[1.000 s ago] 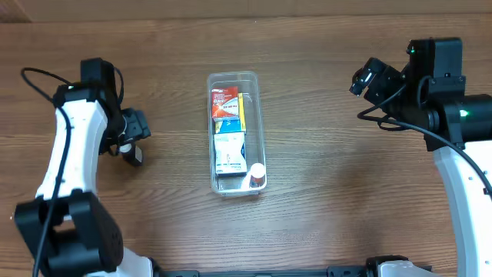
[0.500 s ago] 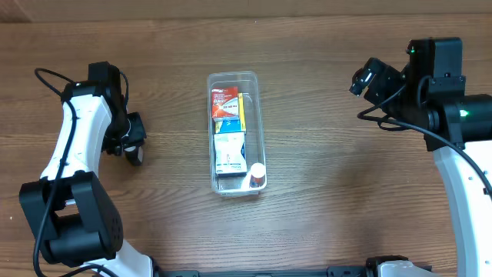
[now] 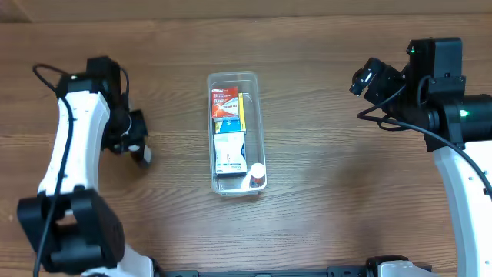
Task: Pack container
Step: 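Lift the dark bottle and carry it over the container, then lower the dark bottle into the container's near end and release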
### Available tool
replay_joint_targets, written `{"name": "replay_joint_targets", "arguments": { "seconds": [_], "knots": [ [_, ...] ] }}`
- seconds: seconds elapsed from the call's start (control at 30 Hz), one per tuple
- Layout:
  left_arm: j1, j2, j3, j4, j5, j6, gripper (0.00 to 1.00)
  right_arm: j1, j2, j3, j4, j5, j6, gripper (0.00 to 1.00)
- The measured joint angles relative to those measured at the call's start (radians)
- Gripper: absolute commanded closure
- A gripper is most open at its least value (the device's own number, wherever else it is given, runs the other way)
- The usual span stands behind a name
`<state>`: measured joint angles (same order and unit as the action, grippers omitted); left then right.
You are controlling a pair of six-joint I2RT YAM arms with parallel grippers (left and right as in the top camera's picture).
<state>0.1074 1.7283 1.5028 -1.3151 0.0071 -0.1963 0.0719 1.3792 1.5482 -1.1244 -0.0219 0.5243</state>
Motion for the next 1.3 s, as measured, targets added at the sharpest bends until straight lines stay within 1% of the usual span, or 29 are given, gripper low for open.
{"name": "replay_joint_targets", "arguments": {
  "seconds": [0.07,0.13,0.27,0.33,0.4,0.53,0.7,0.8,1.03,1.3],
  "knots": [
    [-0.053,-0.061,0.053,-0.018,0.023,0.010,0.82,0.000,0.000,0.000,0.000,0.000,0.000,0.00],
    [-0.136,-0.137,0.093,-0.023,0.038,0.016,0.82,0.000,0.000,0.000,0.000,0.000,0.000,0.00],
    [-0.356,-0.266,0.123,-0.036,0.073,0.010,0.82,0.000,0.000,0.000,0.000,0.000,0.000,0.00],
    [-0.448,-0.284,0.122,-0.043,0.087,-0.009,0.82,0.000,0.000,0.000,0.000,0.000,0.000,0.00],
    [-0.515,-0.282,0.100,-0.016,0.087,-0.032,0.82,0.000,0.000,0.000,0.000,0.000,-0.001,0.00],
    [-0.599,-0.265,-0.006,0.052,0.088,-0.075,0.81,0.000,0.000,0.000,0.000,0.000,-0.001,0.00],
    [-0.638,-0.257,-0.154,0.108,0.099,-0.098,0.80,0.000,0.000,0.000,0.000,0.000,0.000,0.00],
    [-0.645,-0.256,-0.214,0.127,0.107,-0.101,0.79,0.000,0.000,0.000,0.000,0.000,0.000,0.00],
    [-0.676,-0.256,-0.267,0.182,0.128,-0.082,0.75,0.000,0.000,0.000,0.000,0.000,0.000,0.00],
    [-0.690,-0.255,-0.362,0.281,0.121,-0.059,0.75,0.000,0.000,0.000,0.000,0.000,0.000,0.00]
  ]
}}
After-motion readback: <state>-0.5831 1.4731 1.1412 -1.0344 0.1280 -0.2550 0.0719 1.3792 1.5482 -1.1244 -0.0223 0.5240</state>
